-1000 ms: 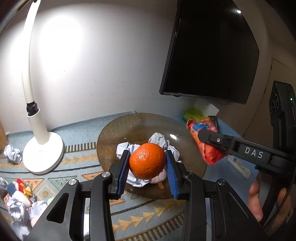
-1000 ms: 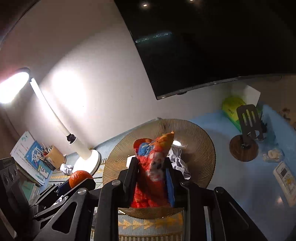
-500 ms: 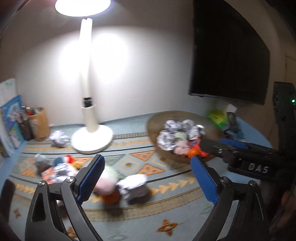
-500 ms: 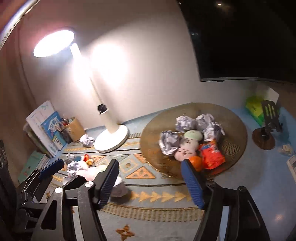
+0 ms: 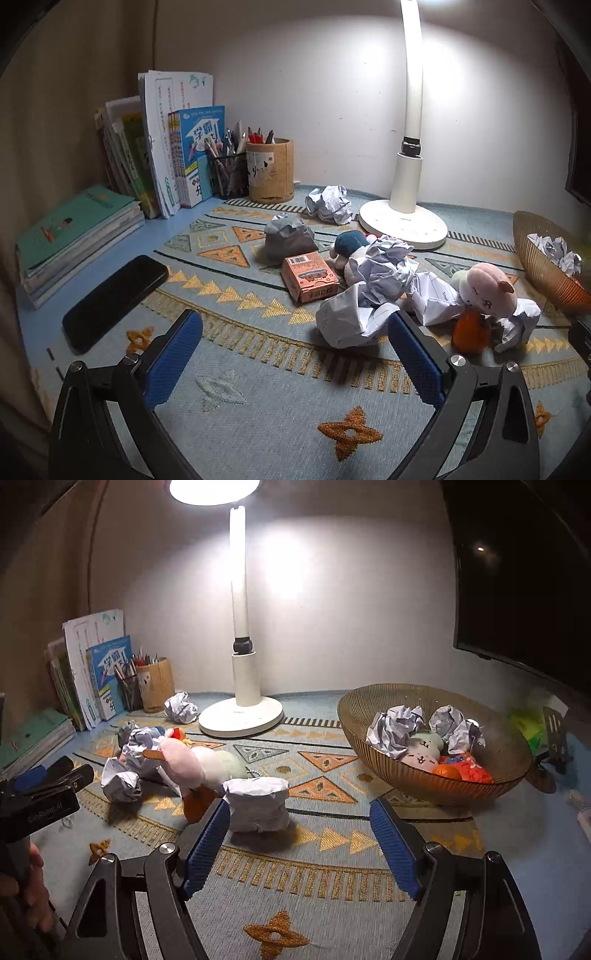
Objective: Organize objects
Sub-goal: 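Withdraw both tools from the bowl back toward the pile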
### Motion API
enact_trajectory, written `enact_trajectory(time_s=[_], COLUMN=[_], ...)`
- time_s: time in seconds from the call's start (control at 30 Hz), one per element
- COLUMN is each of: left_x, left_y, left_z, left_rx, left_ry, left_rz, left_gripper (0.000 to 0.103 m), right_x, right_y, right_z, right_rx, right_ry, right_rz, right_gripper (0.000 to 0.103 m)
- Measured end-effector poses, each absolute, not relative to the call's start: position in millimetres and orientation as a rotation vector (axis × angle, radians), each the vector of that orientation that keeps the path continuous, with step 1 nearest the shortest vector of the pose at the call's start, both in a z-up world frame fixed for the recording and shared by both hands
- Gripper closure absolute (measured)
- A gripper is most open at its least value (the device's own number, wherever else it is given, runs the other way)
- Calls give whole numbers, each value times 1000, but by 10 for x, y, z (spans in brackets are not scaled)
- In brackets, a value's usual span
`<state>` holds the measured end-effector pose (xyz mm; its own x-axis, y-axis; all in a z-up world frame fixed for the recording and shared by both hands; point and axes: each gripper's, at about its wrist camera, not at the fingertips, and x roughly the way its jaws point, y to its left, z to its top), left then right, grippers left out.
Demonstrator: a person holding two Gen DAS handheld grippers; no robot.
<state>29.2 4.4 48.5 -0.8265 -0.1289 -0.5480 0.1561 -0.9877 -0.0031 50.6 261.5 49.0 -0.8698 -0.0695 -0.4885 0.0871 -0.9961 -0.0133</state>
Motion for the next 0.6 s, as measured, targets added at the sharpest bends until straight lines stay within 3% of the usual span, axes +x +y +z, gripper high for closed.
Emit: enact_trajectory(time_s=[0.27, 0.37, 0.6], left_x=[263, 264, 190], left_y=[-274, -219, -43], left_z=[348, 368, 336], left_rx=[975, 971, 1066], left_ry=[416, 389, 267], left_rz=[-2877, -2914, -2940], left_gripper=[2, 2, 2], right_x=[448, 424, 307], right_y=[2447, 2473, 2546], right_z=[379, 369, 270], right_rx=[831, 858, 979], right_ry=[210, 182, 60], right_rz=[-2965, -2955, -2837], right_gripper=[25, 15, 14])
